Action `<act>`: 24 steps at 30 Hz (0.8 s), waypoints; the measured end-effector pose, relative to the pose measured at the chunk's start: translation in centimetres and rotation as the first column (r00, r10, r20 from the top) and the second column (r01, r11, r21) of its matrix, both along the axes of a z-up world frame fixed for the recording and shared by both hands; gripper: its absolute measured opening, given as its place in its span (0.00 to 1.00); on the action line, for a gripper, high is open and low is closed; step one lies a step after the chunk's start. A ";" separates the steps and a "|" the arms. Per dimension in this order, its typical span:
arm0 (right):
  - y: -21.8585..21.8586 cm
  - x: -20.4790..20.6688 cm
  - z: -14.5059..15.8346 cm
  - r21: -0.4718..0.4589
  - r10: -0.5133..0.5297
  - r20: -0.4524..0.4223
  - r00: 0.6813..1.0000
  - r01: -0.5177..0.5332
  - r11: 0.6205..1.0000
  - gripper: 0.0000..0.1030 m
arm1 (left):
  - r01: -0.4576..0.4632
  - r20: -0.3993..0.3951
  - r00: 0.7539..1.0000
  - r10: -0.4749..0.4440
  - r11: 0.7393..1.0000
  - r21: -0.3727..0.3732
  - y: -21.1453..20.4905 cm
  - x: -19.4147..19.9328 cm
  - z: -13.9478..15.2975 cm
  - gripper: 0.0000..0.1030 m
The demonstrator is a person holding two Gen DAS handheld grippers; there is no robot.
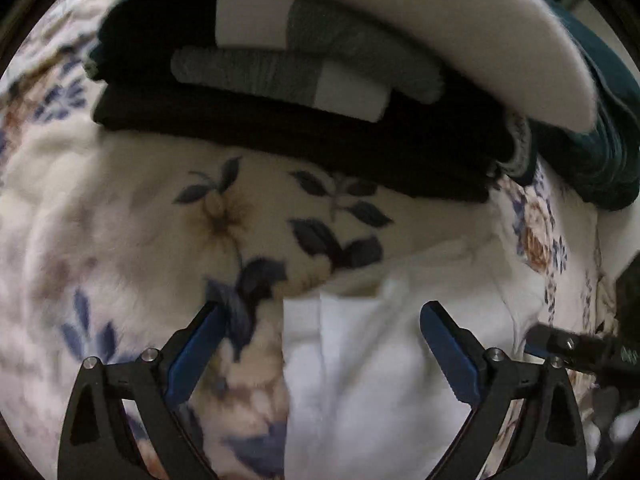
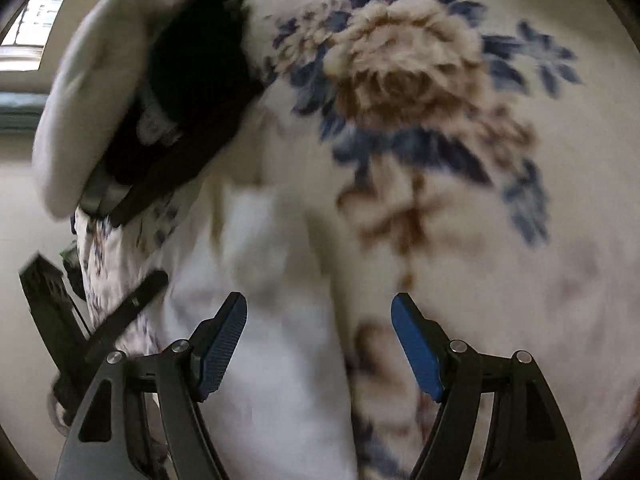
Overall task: Fold small clothes
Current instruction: 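Grasp the folded shirt edge with the left gripper while the right gripper grasps it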
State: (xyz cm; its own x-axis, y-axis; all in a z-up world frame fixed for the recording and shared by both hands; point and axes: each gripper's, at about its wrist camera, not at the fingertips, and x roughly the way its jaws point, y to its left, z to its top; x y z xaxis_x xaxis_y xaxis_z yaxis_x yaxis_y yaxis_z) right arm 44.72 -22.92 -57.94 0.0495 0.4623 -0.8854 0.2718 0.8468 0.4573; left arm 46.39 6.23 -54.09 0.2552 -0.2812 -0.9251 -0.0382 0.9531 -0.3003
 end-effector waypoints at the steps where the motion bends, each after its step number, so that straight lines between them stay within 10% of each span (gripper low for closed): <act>1: 0.0 0.9 -0.9 0.019 -0.005 -0.009 1.000 0.005 1.000 0.74 | -0.008 0.008 1.000 0.008 1.000 -0.022 0.4 0.0 -0.1 0.96; 5: 0.9 3.2 -2.6 0.078 0.032 -0.001 1.000 -0.031 0.996 0.74 | 0.017 0.064 0.998 -0.012 0.997 -0.078 0.9 -0.2 0.7 0.77; 7: 1.3 3.8 -2.9 0.111 0.033 0.009 0.999 -0.034 0.993 0.74 | 0.062 0.063 0.996 -0.059 0.997 -0.052 0.3 0.3 0.5 0.29; 11: 2.3 4.4 -3.1 0.146 0.042 0.023 0.999 -0.044 0.988 0.72 | 0.144 0.088 0.986 -0.141 0.989 -0.032 -1.1 0.2 0.6 0.16; 14: 3.4 4.5 -2.4 0.137 0.071 0.045 0.996 -0.076 0.988 0.16 | 0.152 0.115 0.982 -0.147 0.988 -0.038 -1.0 0.4 1.0 0.08; 24: 6.1 2.9 2.2 0.112 0.083 0.166 0.983 -0.102 0.988 0.10 | 0.157 0.219 0.966 -0.140 0.986 -0.062 0.3 -0.9 6.5 0.06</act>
State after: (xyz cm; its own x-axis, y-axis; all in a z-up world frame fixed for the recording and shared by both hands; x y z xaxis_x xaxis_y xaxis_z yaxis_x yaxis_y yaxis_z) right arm 47.60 -16.82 -55.73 0.1386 0.5738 -0.8072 0.1096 0.8012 0.5883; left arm 45.46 6.56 -47.64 0.3938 -0.3999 -0.8276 0.1748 0.9165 -0.3597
